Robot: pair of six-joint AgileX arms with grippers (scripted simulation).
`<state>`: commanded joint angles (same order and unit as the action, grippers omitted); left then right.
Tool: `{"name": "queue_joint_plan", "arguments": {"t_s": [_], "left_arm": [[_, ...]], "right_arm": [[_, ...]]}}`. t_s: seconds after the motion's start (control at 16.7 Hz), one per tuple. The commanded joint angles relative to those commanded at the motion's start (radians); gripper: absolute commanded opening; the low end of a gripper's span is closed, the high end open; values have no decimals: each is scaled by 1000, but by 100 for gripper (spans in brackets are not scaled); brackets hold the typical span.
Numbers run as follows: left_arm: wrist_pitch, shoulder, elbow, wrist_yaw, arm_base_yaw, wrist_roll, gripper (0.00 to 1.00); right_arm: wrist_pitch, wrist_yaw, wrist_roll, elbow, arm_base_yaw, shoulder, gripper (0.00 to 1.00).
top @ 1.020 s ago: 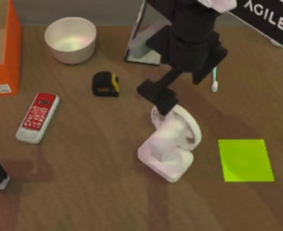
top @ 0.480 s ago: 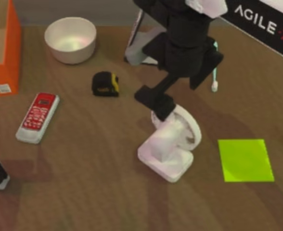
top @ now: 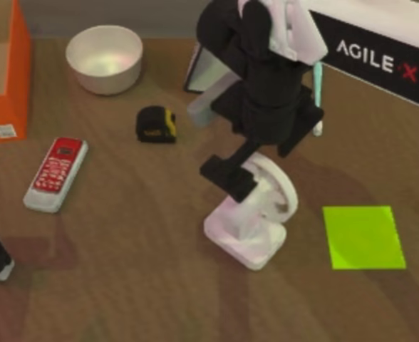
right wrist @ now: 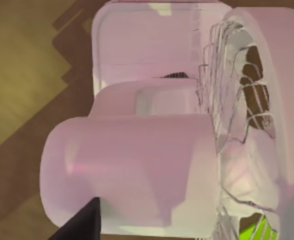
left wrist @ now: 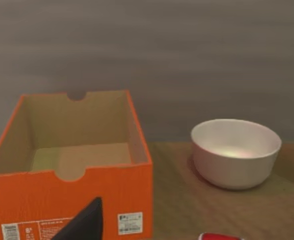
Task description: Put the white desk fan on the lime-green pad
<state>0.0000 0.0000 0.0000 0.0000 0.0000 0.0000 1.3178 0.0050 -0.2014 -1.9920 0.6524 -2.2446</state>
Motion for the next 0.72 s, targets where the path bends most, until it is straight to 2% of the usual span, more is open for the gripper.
{"name": "queue_joint_plan", "arguments": {"t_s": [0.18,0.72], "left_arm": [[0,0,0,0,0,0,100],[0,0,0,0,0,0,100]], "right_arm": [[0,0,0,0,0,0,100],[0,0,0,0,0,0,32]]}}
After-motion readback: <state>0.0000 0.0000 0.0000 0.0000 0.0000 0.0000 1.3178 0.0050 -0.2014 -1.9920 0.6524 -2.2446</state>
